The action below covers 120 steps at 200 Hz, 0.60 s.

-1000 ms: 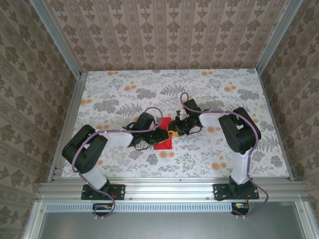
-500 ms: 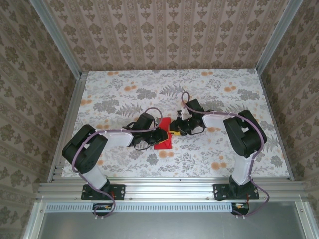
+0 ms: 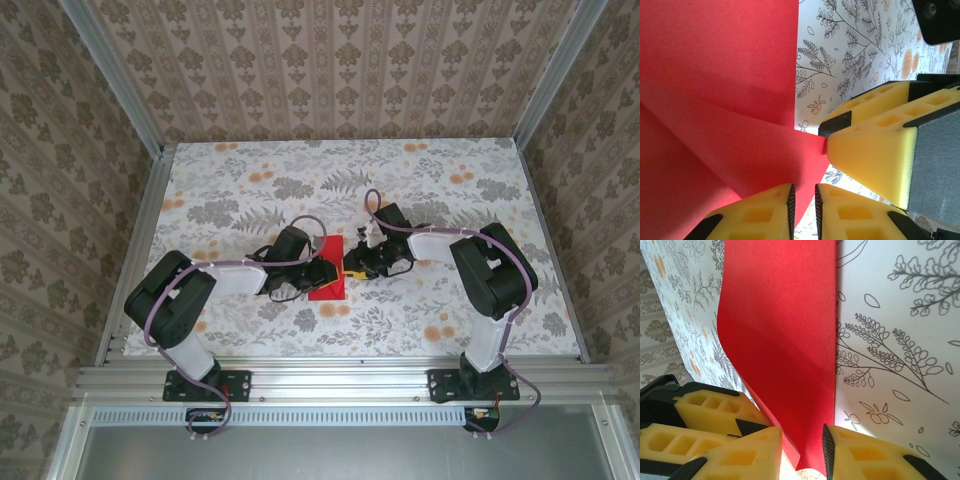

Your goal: Fold a paper plane with a square sheet of paper (pick it up from the middle)

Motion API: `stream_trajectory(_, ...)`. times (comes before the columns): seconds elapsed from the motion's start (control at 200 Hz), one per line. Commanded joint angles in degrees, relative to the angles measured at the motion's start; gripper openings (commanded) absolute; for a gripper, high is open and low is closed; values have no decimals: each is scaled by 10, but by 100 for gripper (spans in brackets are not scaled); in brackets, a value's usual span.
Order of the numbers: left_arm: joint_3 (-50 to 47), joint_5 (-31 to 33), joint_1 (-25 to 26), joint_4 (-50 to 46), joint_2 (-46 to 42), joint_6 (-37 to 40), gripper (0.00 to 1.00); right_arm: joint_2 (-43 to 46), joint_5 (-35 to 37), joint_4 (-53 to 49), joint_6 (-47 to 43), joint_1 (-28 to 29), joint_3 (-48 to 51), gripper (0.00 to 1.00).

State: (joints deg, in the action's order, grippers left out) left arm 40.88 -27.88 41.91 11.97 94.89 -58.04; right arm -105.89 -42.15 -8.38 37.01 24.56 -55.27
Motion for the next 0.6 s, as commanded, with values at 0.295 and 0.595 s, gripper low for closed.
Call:
stream_trajectory(0.295, 3, 5, -4, -23, -3, 11, 23, -6, -17, -2, -22, 5, -9, 11)
stream_trajectory(0.595, -49, 54, -3, -48, -82, 1, 47, -17, 6, -36, -81, 6, -35, 4)
